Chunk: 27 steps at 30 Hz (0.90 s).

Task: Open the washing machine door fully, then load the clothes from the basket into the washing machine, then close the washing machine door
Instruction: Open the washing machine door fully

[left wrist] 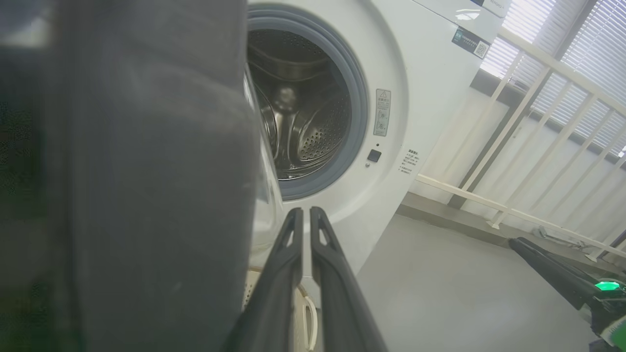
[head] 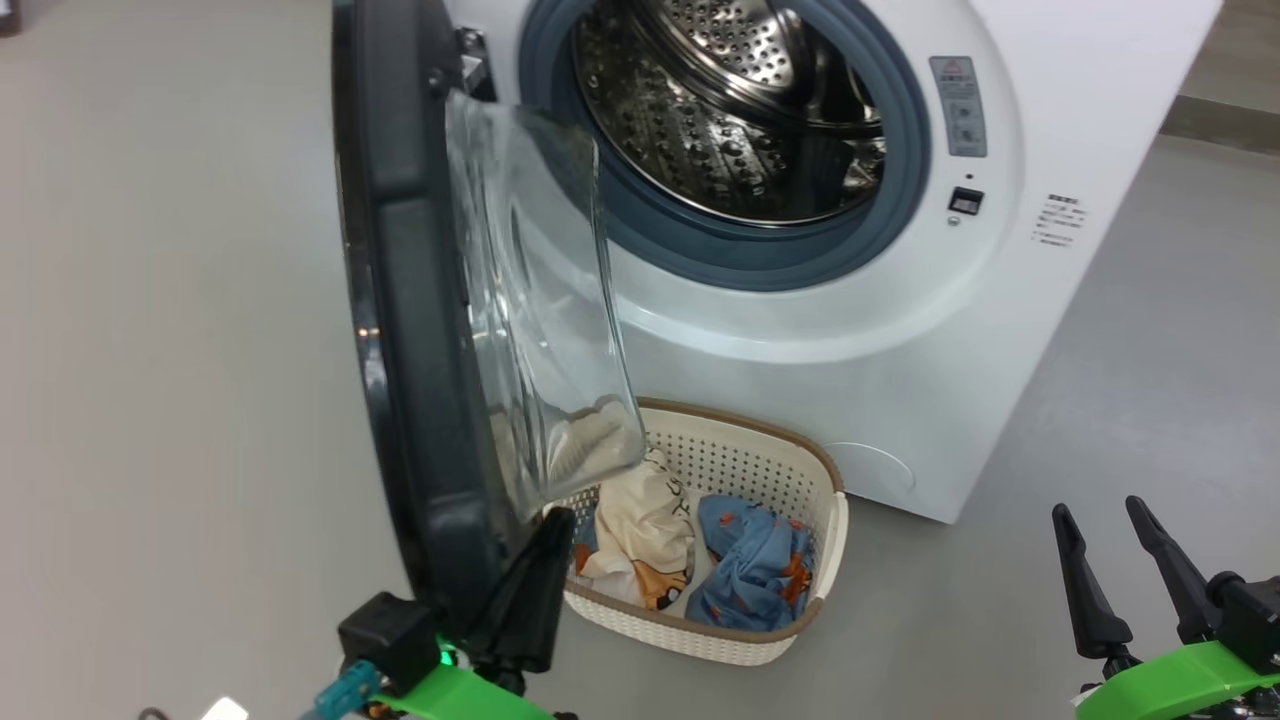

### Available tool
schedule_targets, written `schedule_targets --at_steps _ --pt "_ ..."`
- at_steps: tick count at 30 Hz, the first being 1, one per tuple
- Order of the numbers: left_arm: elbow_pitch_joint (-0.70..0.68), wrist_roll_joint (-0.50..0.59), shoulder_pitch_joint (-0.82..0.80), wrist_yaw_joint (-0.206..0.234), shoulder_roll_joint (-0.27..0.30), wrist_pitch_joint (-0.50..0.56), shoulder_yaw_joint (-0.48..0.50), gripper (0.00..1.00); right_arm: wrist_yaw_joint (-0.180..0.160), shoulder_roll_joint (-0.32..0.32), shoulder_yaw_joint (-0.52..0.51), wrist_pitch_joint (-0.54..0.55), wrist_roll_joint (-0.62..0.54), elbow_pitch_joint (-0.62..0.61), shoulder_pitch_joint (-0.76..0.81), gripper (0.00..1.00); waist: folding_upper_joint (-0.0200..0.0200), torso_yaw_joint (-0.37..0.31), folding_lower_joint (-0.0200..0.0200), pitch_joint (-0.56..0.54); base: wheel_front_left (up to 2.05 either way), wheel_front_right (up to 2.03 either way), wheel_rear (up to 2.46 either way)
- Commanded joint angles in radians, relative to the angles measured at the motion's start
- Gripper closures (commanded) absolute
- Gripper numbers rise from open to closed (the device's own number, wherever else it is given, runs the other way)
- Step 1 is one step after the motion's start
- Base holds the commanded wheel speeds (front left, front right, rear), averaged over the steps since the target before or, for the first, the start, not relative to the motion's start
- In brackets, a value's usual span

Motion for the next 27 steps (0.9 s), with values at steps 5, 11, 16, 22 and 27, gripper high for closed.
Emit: schedule_targets --at_steps 5,11,16,22,27 --pt "-0.032 -0.008 -0.017 0.044 0.054 0.000 0.092 1.00 0.005 -0.022 0.013 -0.012 -0.011 -0.029 -0.010 0.00 0.0000 0.045 0.0000 -0.001 0.00 0.00 0.00" --pt "-0.054 -0.016 0.005 0.074 0.090 -0.004 0.140 1.00 0.005 -0.018 0.020 -0.012 -0.010 -0.026 -0.013 0.00 0.0000 0.066 0.0000 -0.008 0.00 0.00 0.00" --pt "-0.060 -0.022 0.010 0.097 0.125 -0.008 0.190 1.00 0.005 -0.017 0.023 -0.012 -0.009 -0.027 -0.014 0.00 0.0000 0.071 0.0000 -0.012 0.00 0.00 0.00" --pt "-0.032 -0.032 -0.018 0.102 0.167 -0.010 0.243 1.00 0.005 -0.018 0.025 -0.012 -0.009 -0.028 -0.008 0.00 0.0000 0.071 0.0000 -0.009 0.00 0.00 0.00" --pt "0.017 -0.038 -0.051 0.104 0.194 -0.014 0.294 1.00 0.005 -0.021 0.024 -0.012 -0.007 -0.027 -0.007 0.00 0.0000 0.068 0.0000 -0.003 0.00 0.00 0.00"
